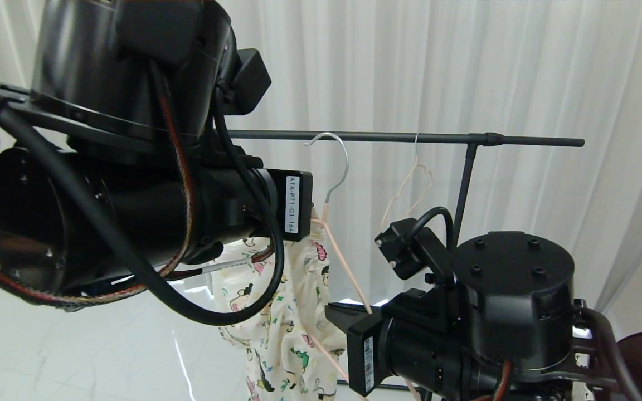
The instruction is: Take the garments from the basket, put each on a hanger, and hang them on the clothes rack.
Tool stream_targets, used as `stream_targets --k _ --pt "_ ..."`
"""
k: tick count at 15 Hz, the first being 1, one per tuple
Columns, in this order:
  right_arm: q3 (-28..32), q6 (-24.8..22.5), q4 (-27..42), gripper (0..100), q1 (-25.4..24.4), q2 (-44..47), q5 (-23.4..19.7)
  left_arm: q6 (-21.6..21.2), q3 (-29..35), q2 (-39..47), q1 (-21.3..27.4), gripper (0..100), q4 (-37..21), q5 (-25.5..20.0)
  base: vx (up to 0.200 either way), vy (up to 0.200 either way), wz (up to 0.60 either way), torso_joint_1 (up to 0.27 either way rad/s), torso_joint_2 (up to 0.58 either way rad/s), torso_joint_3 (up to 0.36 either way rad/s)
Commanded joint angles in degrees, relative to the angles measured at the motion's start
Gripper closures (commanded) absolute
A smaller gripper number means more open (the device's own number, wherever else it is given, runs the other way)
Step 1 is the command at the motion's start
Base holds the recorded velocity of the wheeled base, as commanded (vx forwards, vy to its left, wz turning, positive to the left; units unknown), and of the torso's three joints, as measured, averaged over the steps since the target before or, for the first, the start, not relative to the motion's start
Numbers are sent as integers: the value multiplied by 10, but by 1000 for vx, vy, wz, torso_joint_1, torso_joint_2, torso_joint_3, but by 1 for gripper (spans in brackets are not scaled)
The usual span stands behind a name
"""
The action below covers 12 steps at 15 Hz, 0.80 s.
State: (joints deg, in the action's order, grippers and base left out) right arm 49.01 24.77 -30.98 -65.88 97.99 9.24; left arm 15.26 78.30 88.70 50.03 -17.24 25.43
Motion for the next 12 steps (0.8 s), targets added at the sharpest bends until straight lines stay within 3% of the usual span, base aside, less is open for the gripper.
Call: stream_targets --k 1,5,6,12 --pt "0 0 0 100 1 6 1 0 1 -4 13 100 0 -2 0 0 0 0 0 0" --pt "-1 0 0 100 5 4 16 0 -1 -7 13 100 0 -1 0 0 0 0 0 0" --pt "-1 1 0 100 4 4 19 0 -2 -7 13 0 0 -1 0 0 0 0 0 0" --pt "-5 -3 -35 100 8 4 58 -3 -5 -26 13 0 0 0 0 0 0 0 0 0"
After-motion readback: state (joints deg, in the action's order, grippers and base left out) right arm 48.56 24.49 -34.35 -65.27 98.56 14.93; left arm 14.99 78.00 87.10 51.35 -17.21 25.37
